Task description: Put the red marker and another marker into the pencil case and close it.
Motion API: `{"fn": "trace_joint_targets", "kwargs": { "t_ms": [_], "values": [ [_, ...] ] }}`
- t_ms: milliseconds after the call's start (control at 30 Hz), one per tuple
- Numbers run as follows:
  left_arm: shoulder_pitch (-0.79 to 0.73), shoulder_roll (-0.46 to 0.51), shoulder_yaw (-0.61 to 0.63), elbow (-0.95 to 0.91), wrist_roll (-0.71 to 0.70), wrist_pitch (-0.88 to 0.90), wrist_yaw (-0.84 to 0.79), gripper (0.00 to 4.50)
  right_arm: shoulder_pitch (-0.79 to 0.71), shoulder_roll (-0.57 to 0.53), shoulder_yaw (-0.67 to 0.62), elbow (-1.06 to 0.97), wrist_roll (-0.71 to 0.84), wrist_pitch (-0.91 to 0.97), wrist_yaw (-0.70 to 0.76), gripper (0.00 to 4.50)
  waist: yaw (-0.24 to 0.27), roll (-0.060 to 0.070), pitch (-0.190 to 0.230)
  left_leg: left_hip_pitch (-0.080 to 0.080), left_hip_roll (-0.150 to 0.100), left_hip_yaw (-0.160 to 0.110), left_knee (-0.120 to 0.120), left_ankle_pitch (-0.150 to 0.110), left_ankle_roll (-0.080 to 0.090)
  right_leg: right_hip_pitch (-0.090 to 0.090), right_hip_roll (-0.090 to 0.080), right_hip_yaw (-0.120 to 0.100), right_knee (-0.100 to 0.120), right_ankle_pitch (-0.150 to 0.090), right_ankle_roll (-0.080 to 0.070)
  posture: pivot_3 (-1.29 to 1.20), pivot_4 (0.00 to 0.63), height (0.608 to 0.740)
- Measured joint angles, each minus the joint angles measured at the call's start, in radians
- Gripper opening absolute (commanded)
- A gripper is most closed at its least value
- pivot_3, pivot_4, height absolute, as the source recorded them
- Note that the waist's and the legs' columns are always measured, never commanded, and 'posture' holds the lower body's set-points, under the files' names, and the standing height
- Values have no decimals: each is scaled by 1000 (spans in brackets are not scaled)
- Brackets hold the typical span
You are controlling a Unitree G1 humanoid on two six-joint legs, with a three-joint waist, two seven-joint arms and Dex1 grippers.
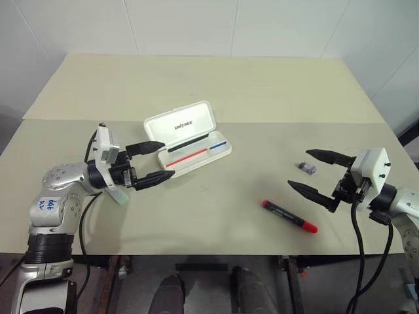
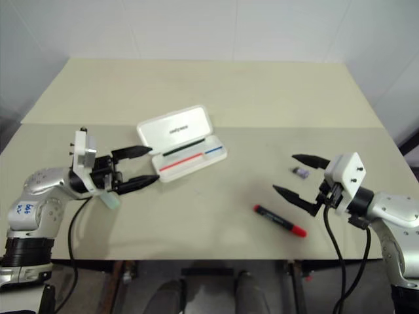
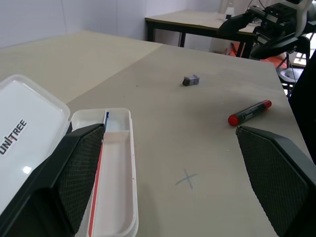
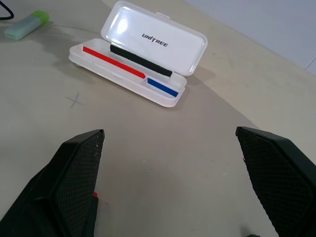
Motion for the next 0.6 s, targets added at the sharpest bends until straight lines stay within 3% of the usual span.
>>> {"fn": "trace_joint_targets", "kwargs": {
  "t_ms": [433,600],
  "values": [
    [-19,-28,-79,16,63,-47,-7,4463,-41,0,44,-43,2,20,0,4500,0,0,0,1,0,0,0,0,0,0,0,0,1,0,1,0,150,740],
    [-19,-27,-86,44,108,-69,14,2785,-104,7,83,-42,2,24,-1,4500,-1,0,0,1,0,0,0,0,0,0,0,0,2,0,1,0,150,740]
  ]
}}
